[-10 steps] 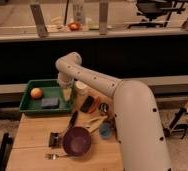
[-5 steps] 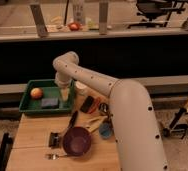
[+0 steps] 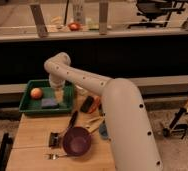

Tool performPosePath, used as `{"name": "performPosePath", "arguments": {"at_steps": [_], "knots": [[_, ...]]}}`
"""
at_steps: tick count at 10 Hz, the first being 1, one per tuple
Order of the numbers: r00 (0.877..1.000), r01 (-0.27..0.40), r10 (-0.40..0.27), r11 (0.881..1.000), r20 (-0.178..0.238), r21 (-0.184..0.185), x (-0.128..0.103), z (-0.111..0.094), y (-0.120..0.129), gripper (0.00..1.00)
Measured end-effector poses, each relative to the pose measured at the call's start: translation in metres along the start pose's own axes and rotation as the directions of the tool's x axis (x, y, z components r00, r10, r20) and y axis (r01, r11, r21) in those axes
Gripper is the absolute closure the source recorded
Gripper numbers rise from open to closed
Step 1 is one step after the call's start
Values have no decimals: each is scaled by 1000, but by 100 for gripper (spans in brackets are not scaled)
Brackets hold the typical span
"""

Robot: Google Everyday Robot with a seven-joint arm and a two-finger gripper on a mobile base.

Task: Place sponge in table surface

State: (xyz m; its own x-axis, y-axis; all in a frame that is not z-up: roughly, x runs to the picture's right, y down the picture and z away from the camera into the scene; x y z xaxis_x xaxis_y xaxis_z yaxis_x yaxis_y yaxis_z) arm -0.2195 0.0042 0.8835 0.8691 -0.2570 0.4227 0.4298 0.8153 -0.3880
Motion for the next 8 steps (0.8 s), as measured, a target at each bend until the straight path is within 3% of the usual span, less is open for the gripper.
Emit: {"name": "performPosePath", "arguments": {"at_steps": [4, 8], "knots": [[999, -35, 35, 999, 4, -40, -18, 24, -2, 20], [999, -1, 5, 994, 32, -106, -43, 56, 0, 20]]}}
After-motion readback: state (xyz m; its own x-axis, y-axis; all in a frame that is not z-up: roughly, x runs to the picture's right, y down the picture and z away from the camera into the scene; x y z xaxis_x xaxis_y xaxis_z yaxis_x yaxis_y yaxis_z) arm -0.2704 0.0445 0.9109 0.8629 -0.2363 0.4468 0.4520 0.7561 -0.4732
